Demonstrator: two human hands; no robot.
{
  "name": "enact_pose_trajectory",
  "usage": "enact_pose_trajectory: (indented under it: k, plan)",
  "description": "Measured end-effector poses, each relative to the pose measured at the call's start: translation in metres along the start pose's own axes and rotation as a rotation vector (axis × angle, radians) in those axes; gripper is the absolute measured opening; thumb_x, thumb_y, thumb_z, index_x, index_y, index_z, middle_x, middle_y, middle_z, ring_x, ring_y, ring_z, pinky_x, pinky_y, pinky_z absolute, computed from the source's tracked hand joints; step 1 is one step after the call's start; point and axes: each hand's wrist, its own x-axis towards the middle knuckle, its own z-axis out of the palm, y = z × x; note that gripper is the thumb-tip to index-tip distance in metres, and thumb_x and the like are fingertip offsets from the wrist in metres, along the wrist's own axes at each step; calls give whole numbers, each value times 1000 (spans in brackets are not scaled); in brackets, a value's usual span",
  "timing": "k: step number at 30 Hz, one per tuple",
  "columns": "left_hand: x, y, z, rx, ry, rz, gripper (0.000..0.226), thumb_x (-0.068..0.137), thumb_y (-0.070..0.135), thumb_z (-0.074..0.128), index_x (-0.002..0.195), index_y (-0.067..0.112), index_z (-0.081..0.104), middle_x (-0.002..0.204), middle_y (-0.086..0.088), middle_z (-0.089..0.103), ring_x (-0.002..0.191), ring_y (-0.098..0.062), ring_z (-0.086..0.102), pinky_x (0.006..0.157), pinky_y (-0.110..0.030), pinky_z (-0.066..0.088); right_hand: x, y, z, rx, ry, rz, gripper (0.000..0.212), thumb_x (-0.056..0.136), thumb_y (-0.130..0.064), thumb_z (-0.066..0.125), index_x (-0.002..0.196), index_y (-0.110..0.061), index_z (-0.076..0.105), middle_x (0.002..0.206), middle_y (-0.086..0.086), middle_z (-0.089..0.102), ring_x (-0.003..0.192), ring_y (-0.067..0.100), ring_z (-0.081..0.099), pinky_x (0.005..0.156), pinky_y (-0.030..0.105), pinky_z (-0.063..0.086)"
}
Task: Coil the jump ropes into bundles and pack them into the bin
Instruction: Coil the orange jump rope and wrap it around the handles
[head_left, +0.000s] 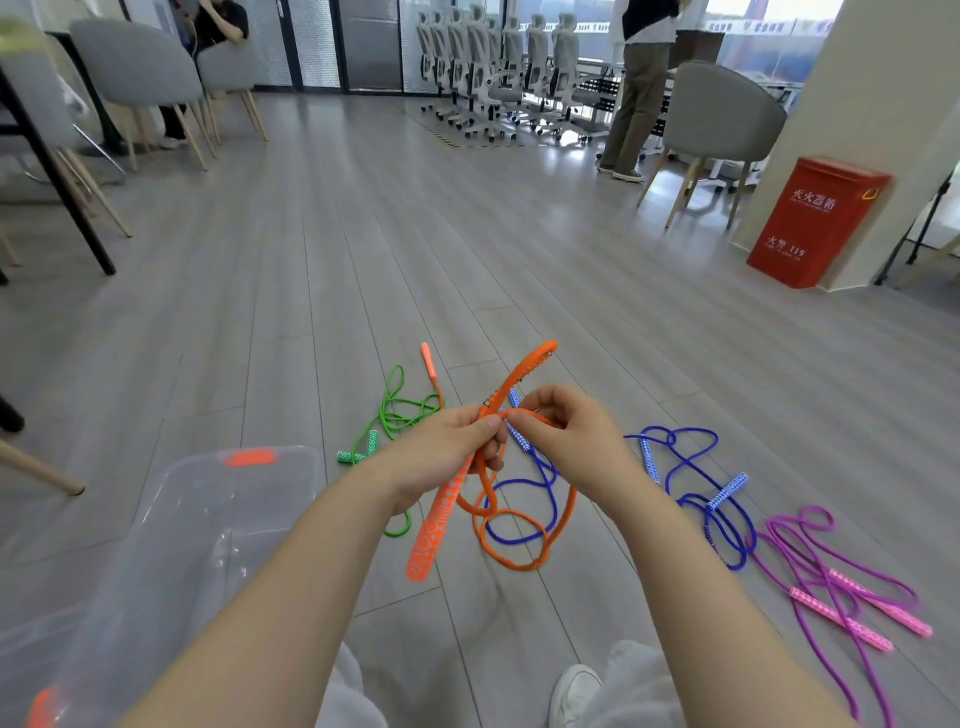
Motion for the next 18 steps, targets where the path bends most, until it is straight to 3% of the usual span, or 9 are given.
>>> enact_pose_trajectory:
  k: [4, 6, 8, 11, 14, 18]
  plan:
    - [12, -5, -18, -133, 244, 49, 28, 103, 18, 43, 80, 15, 57, 58, 5, 54, 60, -12, 59, 67, -28, 47, 2, -3, -3, 47, 2, 36, 7, 89, -30, 67, 87, -23, 67, 71, -2, 65, 64, 9, 55, 66, 33, 47]
    - [20, -8, -34, -450, 411, 26, 27, 103, 17, 43, 78, 15, 55, 50, 7, 52, 50, -9, 56, 55, -22, 46, 3, -4, -11, 70, 20, 52, 6, 88, -28, 67, 87, -21, 69, 70, -1, 64, 64, 11, 54, 66, 34, 46]
    - [27, -14, -53, -836, 584, -11, 28, 103, 18, 42, 77, 16, 52, 44, 9, 50, 42, -5, 54, 54, -20, 43, 3, -3, -20, 76, 55, 57, 8, 87, -26, 69, 87, -18, 69, 63, -6, 60, 58, 10, 50, 60, 30, 43]
    - [31, -26, -67, -994, 762, -60, 28, 103, 17, 39, 77, 17, 50, 38, 11, 47, 35, -3, 51, 56, -21, 40, 3, 0, -26, 94, 141, 89, 9, 89, -26, 68, 85, -18, 68, 62, -7, 58, 53, 9, 45, 52, 24, 37]
    - [31, -24, -53, -869, 737, -85, 28, 103, 18, 41, 77, 14, 52, 39, 10, 48, 36, -4, 51, 55, -21, 44, 2, -5, -20, 170, 173, 122, 9, 93, -20, 61, 85, -19, 66, 66, -4, 63, 51, 3, 49, 53, 21, 39]
    - [28, -12, -26, -766, 539, -114, 27, 102, 16, 41, 79, 12, 54, 46, 7, 49, 43, -8, 53, 45, -17, 44, -3, -14, -2, 318, 104, 120, 9, 95, -14, 59, 94, -11, 67, 65, -4, 62, 48, 1, 48, 54, 20, 41]
